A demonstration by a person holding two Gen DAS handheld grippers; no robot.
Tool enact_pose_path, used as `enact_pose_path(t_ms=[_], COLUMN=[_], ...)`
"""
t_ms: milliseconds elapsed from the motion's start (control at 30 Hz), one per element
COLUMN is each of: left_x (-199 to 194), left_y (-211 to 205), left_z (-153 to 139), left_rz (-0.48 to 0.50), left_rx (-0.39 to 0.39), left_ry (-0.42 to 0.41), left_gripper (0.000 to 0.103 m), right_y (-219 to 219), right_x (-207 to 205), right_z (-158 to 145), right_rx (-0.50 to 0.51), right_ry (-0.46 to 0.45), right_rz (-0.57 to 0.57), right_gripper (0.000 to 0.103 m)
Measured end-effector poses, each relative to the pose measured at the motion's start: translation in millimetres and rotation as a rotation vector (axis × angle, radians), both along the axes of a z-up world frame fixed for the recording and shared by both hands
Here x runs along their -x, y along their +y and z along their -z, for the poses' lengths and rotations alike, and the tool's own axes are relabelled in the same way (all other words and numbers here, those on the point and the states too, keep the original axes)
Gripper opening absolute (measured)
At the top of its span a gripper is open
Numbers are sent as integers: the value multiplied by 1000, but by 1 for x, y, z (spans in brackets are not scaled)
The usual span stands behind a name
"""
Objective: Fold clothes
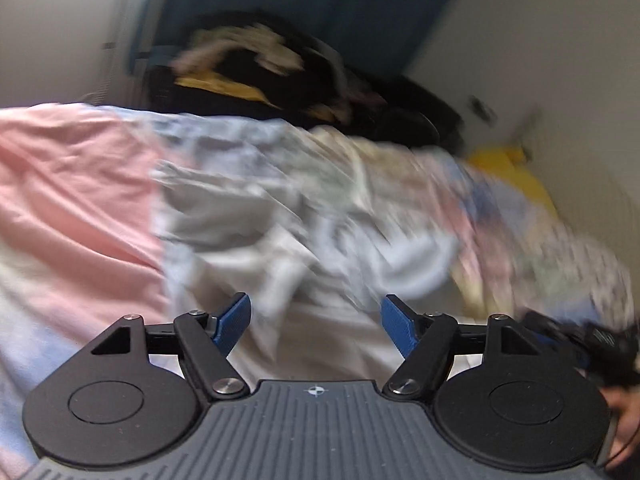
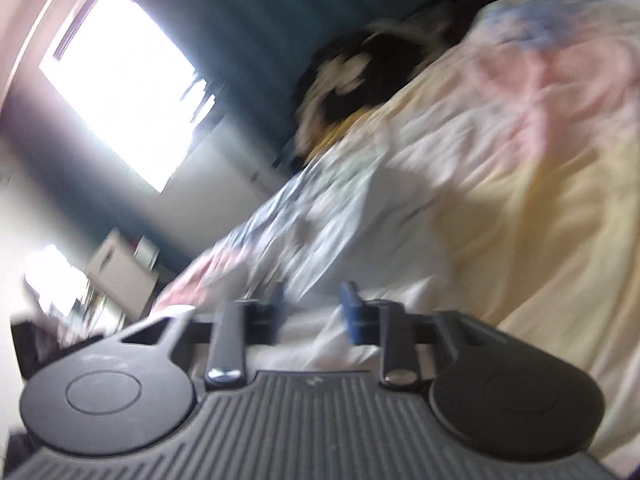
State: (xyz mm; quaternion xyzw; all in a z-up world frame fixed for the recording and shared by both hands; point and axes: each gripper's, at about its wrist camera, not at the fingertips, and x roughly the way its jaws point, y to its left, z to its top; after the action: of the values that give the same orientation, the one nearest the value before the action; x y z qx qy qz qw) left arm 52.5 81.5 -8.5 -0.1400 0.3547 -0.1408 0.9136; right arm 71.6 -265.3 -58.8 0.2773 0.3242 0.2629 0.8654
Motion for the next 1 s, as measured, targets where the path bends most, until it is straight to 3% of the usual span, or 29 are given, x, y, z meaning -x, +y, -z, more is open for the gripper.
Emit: enact_pose_path(t_ms=[67,133,233,367,500,767,1000], left_x=[7,13,12,-6,-27,-53,-68], left_y=[-22,-43,-64,-70,-59,-28,-3], left_z=[3,10,36,58,62,45,41], left_rz=[84,155,184,158,62,-180,-239], left_rx=[-52,-108,-229,-303,-272,-226,-131], left_ry=[7,26,105,143,136,39,32], left_gripper=[71,56,41,41,41,41,41], right_y=[26,46,56,59,58,38,14], right_x=[6,12,17,17,13,-7,-32], right_z=[4,13,36,48,42,28,20], right_rx=[68,133,204,274,331,310,264], right_ry=[-7,36,130,151,94,-51,-124], right_rz=[-100,-175,-214,-187,-115,68,199], right_gripper=[19,19,19,18,18,19,20])
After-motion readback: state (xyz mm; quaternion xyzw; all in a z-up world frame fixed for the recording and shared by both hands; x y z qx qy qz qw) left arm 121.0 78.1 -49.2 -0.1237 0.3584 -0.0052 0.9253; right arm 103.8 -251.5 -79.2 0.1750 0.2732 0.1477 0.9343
